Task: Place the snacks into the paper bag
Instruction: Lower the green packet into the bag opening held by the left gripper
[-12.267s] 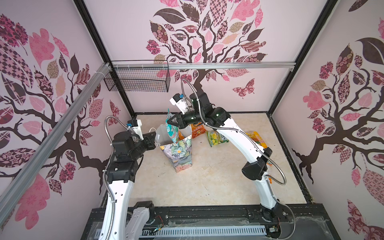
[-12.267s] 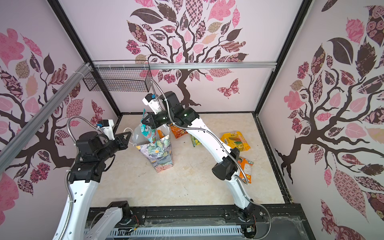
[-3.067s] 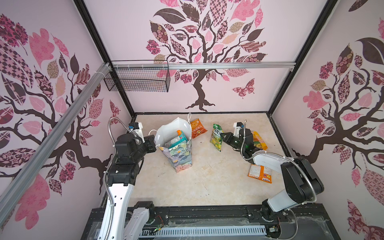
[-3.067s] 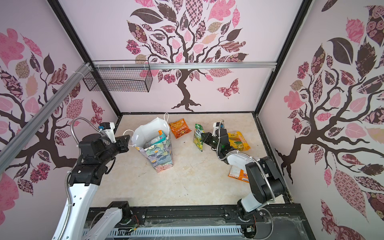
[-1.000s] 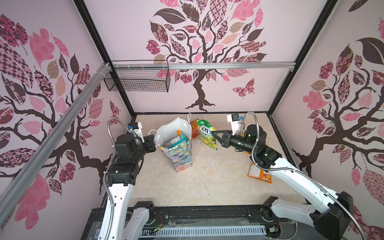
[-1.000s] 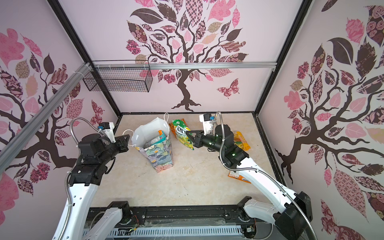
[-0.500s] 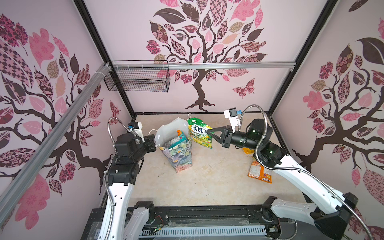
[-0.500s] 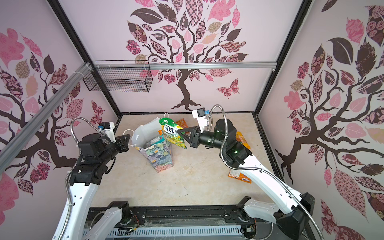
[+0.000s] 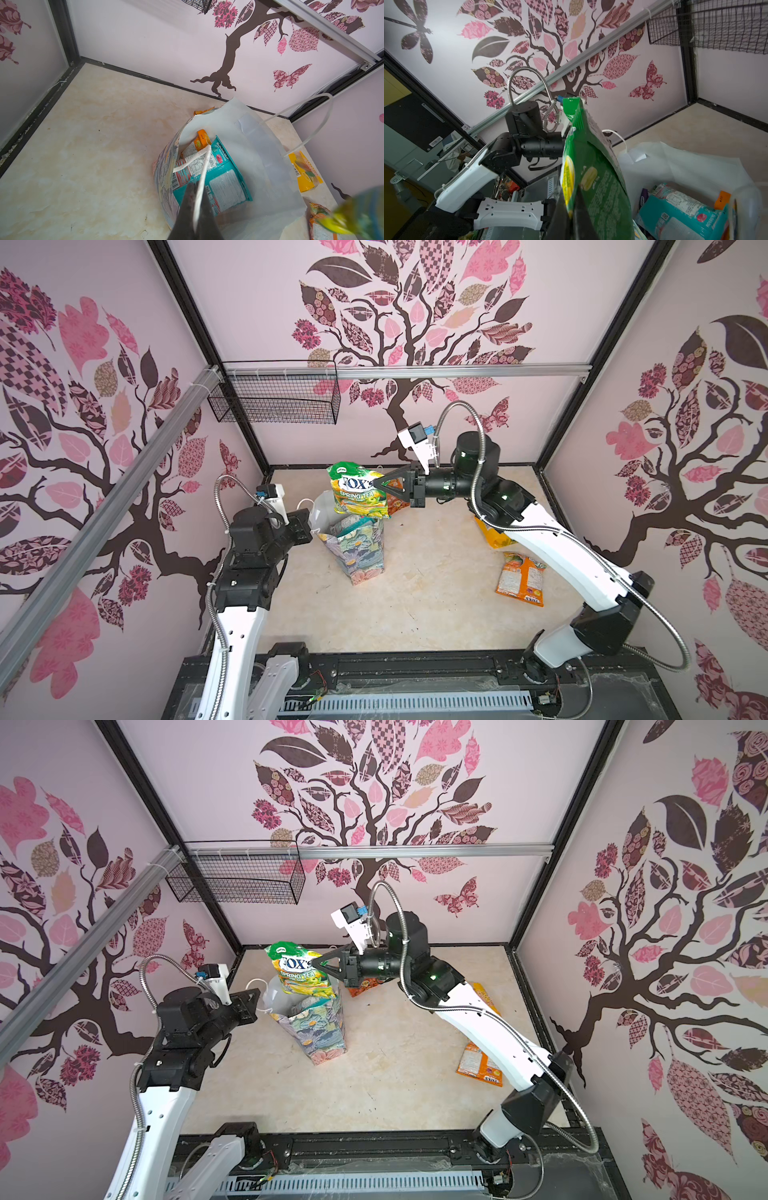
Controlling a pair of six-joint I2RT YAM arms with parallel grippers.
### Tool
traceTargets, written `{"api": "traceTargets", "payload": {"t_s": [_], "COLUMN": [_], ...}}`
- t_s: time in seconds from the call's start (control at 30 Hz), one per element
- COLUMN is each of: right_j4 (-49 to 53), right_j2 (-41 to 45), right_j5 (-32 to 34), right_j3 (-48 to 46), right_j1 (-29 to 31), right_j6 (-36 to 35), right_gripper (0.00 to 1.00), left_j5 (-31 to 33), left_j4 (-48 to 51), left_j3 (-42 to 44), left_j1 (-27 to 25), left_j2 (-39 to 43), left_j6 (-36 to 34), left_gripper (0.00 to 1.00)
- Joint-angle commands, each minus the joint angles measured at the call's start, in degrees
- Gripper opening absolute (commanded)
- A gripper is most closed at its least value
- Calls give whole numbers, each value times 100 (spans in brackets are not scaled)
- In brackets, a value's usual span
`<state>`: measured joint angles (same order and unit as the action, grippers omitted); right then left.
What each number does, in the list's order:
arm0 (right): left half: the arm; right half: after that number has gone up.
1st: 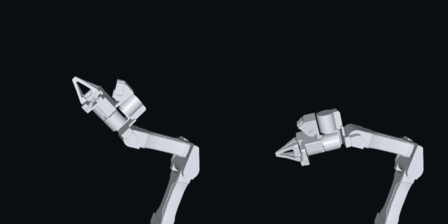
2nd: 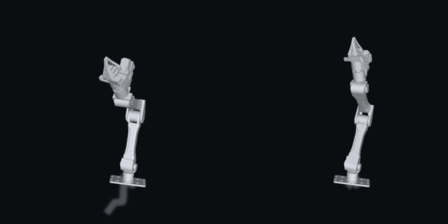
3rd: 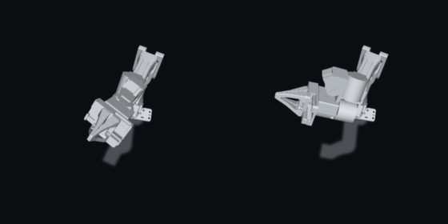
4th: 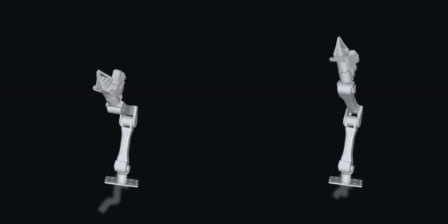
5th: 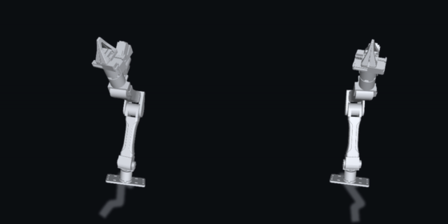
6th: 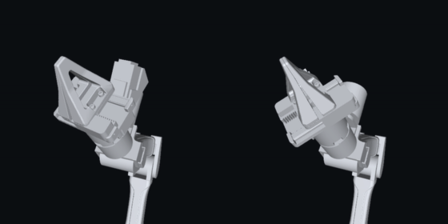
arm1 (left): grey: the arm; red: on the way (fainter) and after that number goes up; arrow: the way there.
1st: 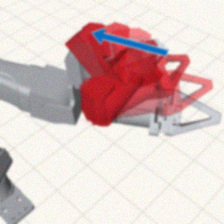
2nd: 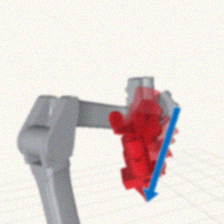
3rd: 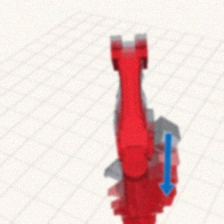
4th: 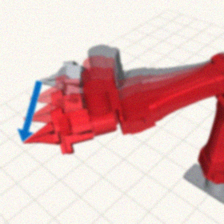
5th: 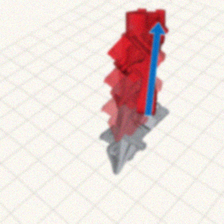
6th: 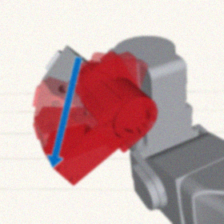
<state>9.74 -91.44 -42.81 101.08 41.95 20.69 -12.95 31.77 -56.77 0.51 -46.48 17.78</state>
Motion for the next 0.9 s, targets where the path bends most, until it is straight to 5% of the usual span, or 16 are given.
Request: {"api": "traceTargets", "payload": {"t_s": [0.0,0.53,0.87], "right_j4": [359,1924,2743], "right_j2": [-383,-2182,-2571], "right_j5": [-139,-904,-1234], "right_j3": [670,2848,3170], "right_j1": [12,7,67], "right_j6": [-438,-1439,-2320], "right_gripper": [0,0,0], "left_j5": [-34,-184,-234], "left_j4": [-163,-220,-241], "left_j3": [161,164,174], "left_j1": [48,179,237], "left_j2": [53,23,5], "left_j6": [-11,28,50], "left_gripper": [0,0,0]}}
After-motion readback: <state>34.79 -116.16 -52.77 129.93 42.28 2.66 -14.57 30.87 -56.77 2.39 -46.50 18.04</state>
